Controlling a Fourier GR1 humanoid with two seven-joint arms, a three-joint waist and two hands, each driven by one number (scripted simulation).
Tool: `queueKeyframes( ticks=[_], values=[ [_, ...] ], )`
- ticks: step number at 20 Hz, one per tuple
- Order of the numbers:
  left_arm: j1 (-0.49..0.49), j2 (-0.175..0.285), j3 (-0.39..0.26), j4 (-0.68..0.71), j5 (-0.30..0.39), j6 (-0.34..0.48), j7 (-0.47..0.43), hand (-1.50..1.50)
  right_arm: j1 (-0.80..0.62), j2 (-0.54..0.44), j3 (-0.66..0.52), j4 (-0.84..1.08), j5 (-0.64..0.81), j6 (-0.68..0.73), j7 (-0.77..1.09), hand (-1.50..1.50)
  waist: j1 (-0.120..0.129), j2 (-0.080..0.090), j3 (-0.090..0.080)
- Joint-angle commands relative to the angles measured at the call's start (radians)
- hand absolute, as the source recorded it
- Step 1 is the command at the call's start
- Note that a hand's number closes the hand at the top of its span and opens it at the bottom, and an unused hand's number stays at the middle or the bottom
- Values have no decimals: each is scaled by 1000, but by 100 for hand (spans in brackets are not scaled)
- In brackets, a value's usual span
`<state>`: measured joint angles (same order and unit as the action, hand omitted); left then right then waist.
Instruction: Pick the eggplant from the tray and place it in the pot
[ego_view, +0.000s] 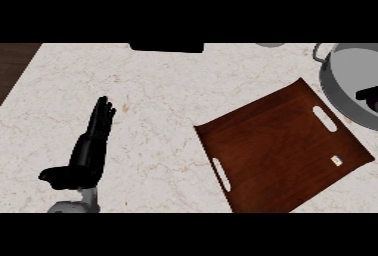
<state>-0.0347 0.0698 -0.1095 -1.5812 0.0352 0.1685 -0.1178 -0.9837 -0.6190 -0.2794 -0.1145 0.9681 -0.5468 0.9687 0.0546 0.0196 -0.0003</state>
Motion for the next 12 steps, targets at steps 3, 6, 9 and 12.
queueKeyframes(
  ticks=[3,6,9,12],
  values=[
    [2,19,22,1,29,-28,13,0,101,49,-65,-121,-65,-295,-156,-150,-13,0,6],
    [-3,5,17,10,1,3,2,0,67,41,-83,-223,-77,-440,-218,-150,-23,-6,5],
    [17,15,27,4,14,-6,13,0,99,64,-144,-287,-134,-572,-278,-150,-25,-8,5],
    [15,-7,10,32,0,1,-17,0,135,79,-216,-330,-218,-624,-362,-150,-32,-6,5]
  ],
)
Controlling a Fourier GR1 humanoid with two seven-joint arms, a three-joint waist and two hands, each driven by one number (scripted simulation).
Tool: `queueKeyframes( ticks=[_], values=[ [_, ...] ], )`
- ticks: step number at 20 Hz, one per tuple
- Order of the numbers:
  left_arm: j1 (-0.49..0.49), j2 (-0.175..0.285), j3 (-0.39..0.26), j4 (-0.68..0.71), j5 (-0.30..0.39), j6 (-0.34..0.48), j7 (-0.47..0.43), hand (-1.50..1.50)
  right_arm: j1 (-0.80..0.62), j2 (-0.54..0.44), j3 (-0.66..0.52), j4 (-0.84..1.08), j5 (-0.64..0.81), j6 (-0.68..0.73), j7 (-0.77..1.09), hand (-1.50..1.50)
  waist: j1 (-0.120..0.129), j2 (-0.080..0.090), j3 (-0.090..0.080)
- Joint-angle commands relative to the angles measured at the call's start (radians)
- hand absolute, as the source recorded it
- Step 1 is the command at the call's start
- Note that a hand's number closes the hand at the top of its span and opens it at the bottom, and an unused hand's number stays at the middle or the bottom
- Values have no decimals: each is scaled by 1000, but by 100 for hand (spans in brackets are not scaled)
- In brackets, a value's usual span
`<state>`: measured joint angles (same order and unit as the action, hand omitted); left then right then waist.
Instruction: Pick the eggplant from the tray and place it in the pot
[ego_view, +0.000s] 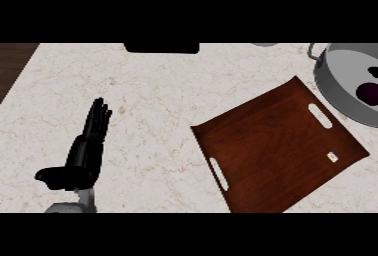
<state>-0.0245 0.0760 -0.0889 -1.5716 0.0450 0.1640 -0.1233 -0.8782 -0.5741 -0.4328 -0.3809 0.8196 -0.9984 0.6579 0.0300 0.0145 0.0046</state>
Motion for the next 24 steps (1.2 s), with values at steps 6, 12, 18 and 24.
queueKeyframes(
  ticks=[6,12,18,24],
  values=[
    [16,2,16,-6,-4,9,16,0,205,100,-131,-238,-228,-206,-270,-150,-29,-14,-2],
    [11,-27,-3,-14,-29,27,2,0,312,72,-156,-367,-347,-152,-391,-150,-30,-14,-4],
    [98,1,15,-75,-8,-16,2,0,485,104,-135,-552,-413,-117,-405,-150,-31,-17,-5],
    [-12,-24,37,33,-38,14,-8,0,579,121,-160,-615,-482,-149,-469,-150,-33,-14,-4]
  ],
)
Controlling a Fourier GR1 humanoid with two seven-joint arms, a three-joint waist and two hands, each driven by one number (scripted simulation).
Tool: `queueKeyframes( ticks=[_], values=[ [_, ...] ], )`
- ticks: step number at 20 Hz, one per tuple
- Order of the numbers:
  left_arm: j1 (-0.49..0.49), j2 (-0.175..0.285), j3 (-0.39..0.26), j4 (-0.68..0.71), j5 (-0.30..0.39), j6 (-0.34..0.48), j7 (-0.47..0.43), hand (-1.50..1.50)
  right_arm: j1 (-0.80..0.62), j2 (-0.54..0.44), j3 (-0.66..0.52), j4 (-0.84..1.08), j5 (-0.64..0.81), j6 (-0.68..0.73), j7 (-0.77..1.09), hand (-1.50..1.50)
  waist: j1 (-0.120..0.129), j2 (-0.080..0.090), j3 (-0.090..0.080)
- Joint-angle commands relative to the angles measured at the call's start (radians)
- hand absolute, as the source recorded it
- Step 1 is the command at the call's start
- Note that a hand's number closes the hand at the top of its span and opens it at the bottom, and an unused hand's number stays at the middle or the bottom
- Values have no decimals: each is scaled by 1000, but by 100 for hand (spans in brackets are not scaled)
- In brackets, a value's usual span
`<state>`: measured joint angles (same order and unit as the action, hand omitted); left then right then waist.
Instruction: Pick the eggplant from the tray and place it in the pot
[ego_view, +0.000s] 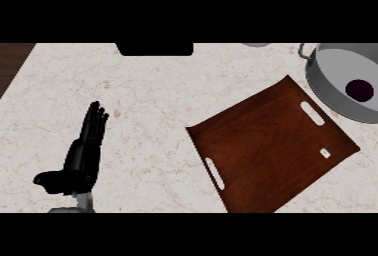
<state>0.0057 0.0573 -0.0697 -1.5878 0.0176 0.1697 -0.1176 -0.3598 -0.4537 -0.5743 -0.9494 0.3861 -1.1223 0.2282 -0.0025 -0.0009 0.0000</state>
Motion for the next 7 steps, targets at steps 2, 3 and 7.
queueKeyframes(
  ticks=[2,3,7],
  values=[
    [-3,-5,-1,-36,-10,17,45,0,145,84,-3,-220,7,-87,44,-150,-8,-4,-1],
    [-3,-15,-2,6,-17,10,-16,0,111,31,-23,-166,17,-81,54,-150,-2,-1,-1],
    [21,14,-1,-32,-11,-23,12,0,134,5,-51,-217,75,-65,156,-150,3,0,-1]
  ],
)
